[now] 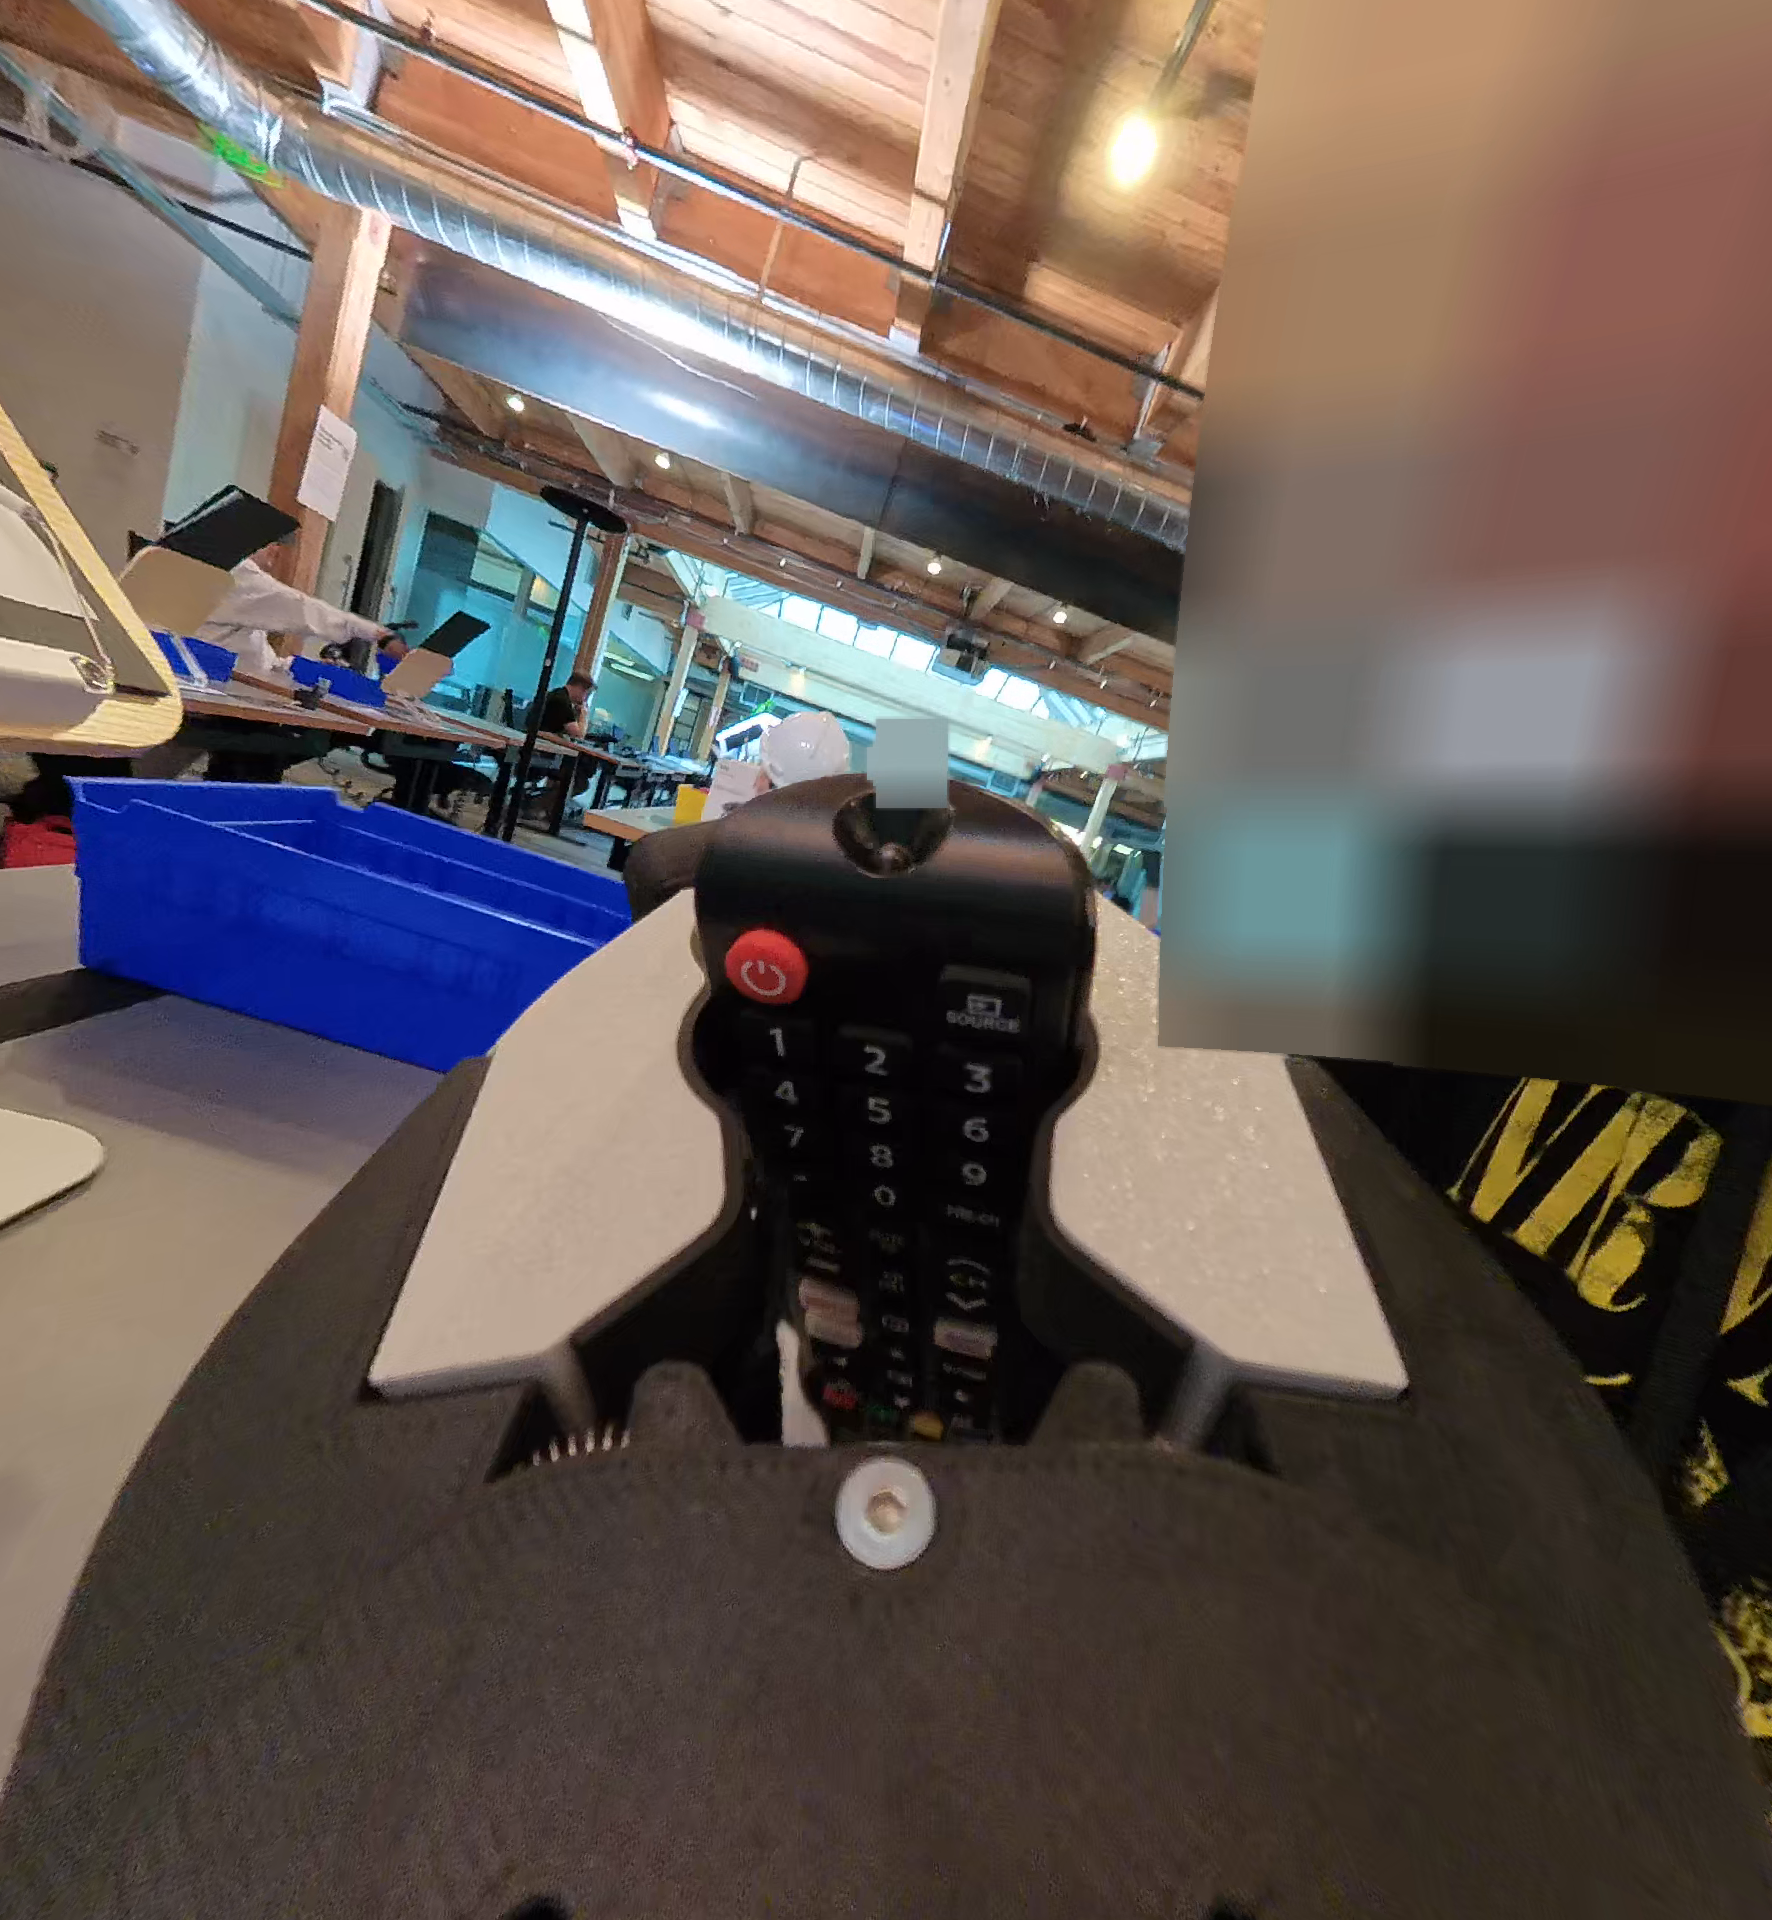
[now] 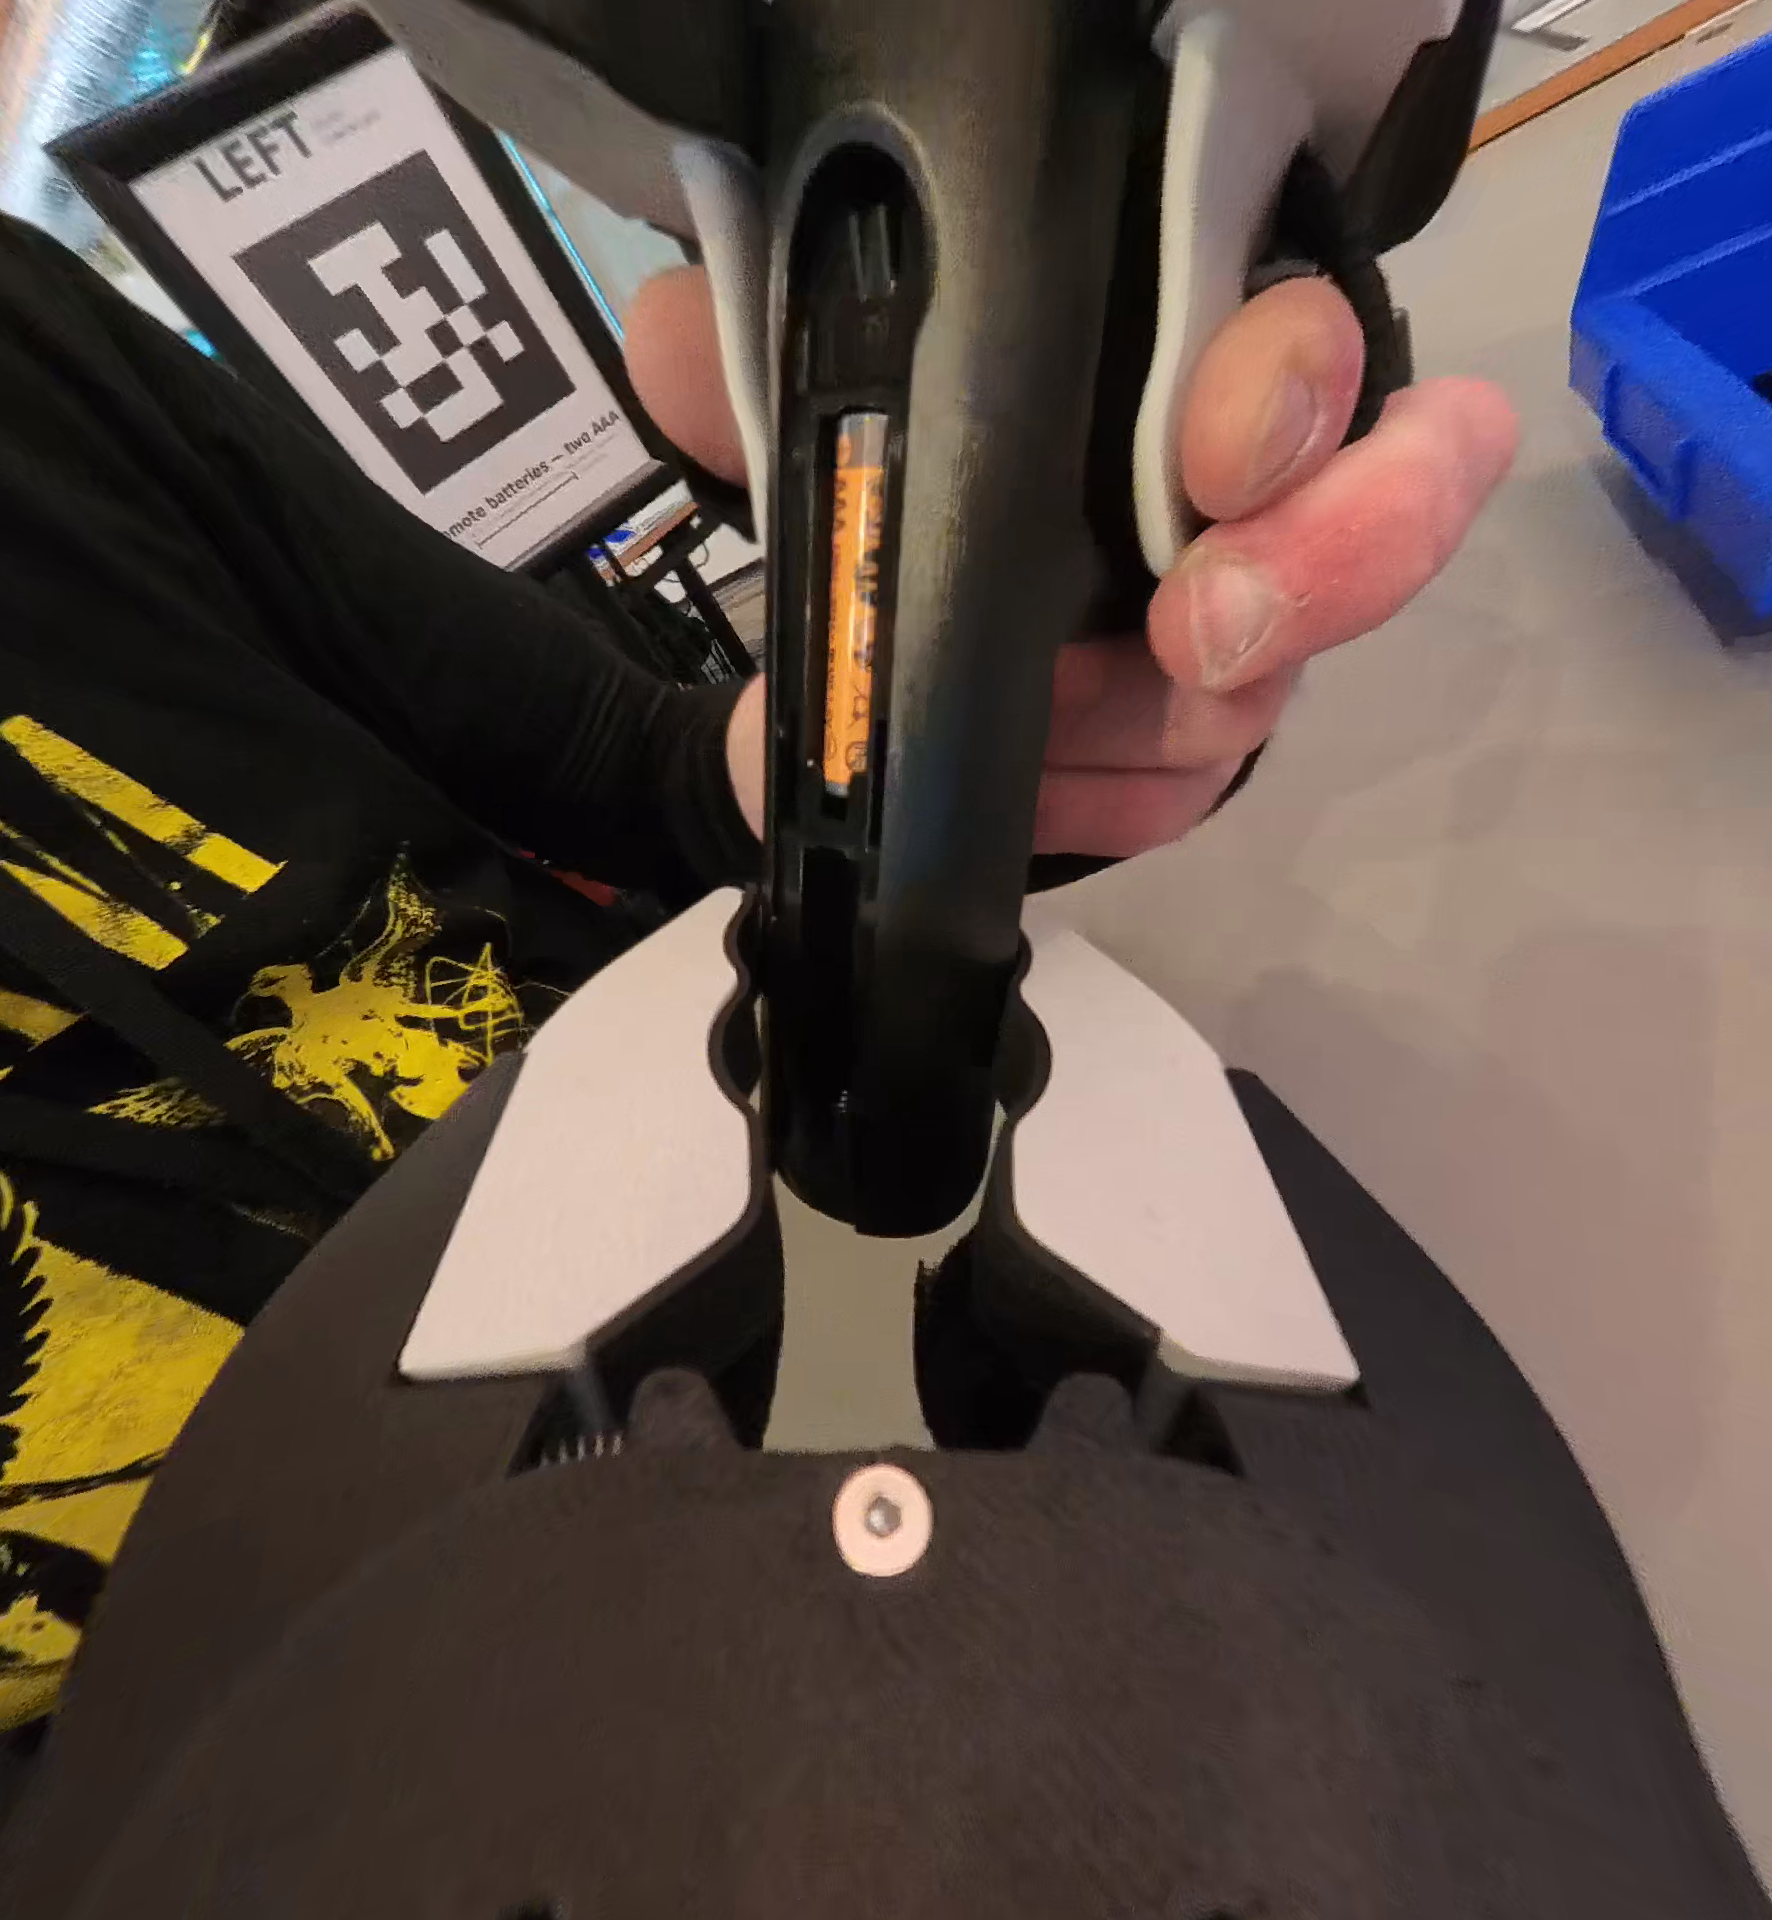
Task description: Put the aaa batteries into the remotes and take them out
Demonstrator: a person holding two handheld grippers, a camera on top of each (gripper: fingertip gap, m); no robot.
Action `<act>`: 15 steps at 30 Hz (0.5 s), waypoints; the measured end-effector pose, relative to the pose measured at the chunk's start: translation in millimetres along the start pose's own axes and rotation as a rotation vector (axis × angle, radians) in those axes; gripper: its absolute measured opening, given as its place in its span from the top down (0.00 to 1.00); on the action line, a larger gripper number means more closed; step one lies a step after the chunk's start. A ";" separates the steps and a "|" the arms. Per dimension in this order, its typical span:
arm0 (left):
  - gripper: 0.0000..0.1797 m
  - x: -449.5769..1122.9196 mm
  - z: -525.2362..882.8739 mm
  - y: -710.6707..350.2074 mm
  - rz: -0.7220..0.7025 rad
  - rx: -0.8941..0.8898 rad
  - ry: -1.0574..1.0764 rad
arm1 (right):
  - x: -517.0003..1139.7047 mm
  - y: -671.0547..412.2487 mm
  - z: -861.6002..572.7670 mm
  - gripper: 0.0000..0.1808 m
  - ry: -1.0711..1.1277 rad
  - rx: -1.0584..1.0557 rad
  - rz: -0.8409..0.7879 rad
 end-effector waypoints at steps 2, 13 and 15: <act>0.67 -0.1 -1.9 -1.7 0.045 0.051 -0.013 | -6.7 -2.2 2.4 0.80 -0.017 -0.012 0.020; 0.65 6.5 -21.8 -1.7 0.434 0.503 0.018 | -33.1 1.8 11.8 0.89 -0.298 0.043 0.118; 0.64 7.8 -26.9 -10.3 0.517 0.629 -0.003 | -42.0 0.2 12.5 0.89 -0.358 0.058 0.133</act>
Point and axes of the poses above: each gripper's, where its closed fingertips meet, x out along the fingers, y out of its underside, z = x × y across the jaws, the point moved 8 cm from there along -x, back along the fingers, and after that the axes turned 3 degrees about -x, right-handed, at the moved point
